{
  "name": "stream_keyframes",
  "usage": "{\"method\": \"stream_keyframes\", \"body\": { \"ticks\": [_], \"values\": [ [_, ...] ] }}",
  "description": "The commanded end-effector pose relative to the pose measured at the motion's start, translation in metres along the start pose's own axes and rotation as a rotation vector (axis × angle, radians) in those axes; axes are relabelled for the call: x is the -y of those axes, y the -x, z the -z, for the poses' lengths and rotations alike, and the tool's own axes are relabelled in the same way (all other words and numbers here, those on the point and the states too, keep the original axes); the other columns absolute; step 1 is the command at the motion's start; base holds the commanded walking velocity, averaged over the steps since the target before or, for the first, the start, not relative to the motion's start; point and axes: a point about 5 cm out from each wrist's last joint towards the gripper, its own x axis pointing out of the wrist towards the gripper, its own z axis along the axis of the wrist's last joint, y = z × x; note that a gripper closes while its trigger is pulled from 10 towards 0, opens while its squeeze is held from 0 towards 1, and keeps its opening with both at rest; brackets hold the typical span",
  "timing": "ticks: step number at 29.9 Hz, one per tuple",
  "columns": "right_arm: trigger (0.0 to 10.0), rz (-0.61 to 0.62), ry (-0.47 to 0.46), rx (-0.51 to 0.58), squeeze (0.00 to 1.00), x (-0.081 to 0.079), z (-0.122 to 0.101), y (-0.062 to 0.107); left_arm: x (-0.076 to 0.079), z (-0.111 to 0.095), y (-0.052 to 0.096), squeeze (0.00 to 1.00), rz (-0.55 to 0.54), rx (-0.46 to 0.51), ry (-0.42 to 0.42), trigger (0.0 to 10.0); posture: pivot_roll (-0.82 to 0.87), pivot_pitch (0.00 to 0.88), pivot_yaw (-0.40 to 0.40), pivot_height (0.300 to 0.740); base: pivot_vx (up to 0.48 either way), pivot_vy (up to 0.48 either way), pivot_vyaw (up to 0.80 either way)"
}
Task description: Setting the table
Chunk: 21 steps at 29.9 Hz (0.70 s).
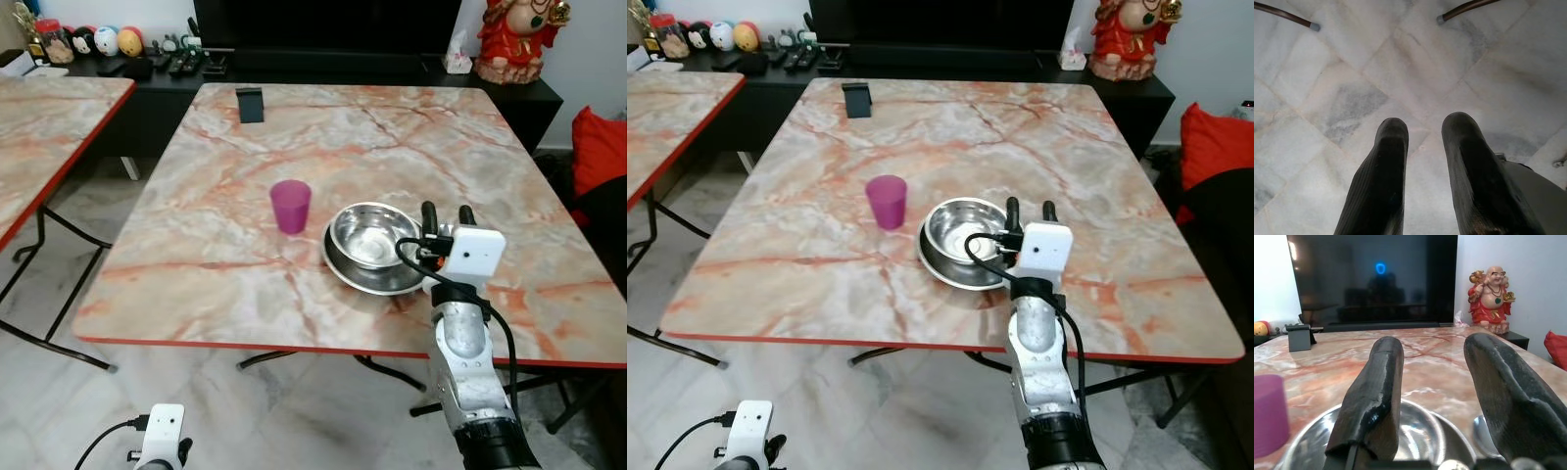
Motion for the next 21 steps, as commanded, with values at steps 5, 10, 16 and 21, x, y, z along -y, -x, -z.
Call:
{"method": "stream_keyframes", "body": {
  "ticks": [5,10,16,21],
  "values": [
    [10.0,0.012,0.006,0.009,0.0,0.0018,-0.0033,-0.0015,-0.0023,0.0053,0.0013,0.0,0.001,-0.019,-0.005,10.0,0.0,0.0,-0.018,0.74,0.0,0.334,0.0],
    [10.0,0.013,0.009,0.013,0.0,0.002,-0.0047,-0.0029,-0.0022,0.0043,0.001,0.0,0.002,-0.017,-0.002,10.0,-0.01,0.0,-0.016,0.74,0.0,0.334,0.0],
    [10.0,0.014,0.007,0.015,0.0,0.0009,-0.0057,-0.0038,-0.002,0.0037,0.0008,0.0,0.001,-0.016,0.0,10.0,-0.01,0.0,-0.017,0.74,0.0,0.333,0.0],
    [10.0,0.007,-0.001,0.017,0.0,-0.0048,-0.0065,-0.0042,-0.0024,0.0029,0.0006,0.0,-0.006,-0.014,0.008,10.0,0.0,0.0,-0.016,0.74,0.0,0.335,0.0]
  ]
}}
